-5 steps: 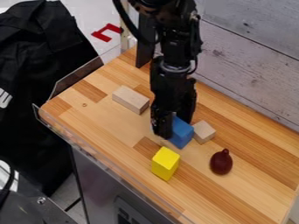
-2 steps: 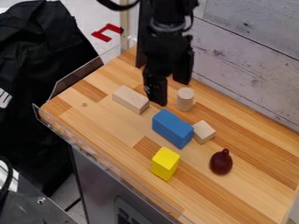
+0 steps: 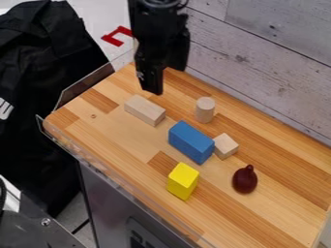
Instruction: Put the blue rectangle on the center of the table
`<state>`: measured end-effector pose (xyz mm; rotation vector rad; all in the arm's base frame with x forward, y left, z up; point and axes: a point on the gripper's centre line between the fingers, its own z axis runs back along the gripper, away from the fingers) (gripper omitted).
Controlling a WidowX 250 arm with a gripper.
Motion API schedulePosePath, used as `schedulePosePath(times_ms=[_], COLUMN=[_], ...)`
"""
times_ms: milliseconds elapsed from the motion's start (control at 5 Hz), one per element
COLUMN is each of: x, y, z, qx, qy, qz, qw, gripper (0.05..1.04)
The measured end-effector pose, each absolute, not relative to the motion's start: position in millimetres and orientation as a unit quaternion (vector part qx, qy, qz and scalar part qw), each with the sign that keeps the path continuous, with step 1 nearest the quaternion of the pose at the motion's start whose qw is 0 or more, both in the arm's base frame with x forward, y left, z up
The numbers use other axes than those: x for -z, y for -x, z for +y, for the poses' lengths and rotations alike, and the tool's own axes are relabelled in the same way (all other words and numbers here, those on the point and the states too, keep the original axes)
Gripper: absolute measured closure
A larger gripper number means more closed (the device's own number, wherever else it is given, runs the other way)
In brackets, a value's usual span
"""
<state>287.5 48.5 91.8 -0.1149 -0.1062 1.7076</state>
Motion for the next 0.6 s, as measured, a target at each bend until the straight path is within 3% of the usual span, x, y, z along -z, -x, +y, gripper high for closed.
schedulePosePath(times_ms=[600], x=[-72.0], y=[-287.0], z=[54.5], qx=[-0.739], qy=[0.053], qz=[-0.033], qw=[0.671], gripper=[0.085])
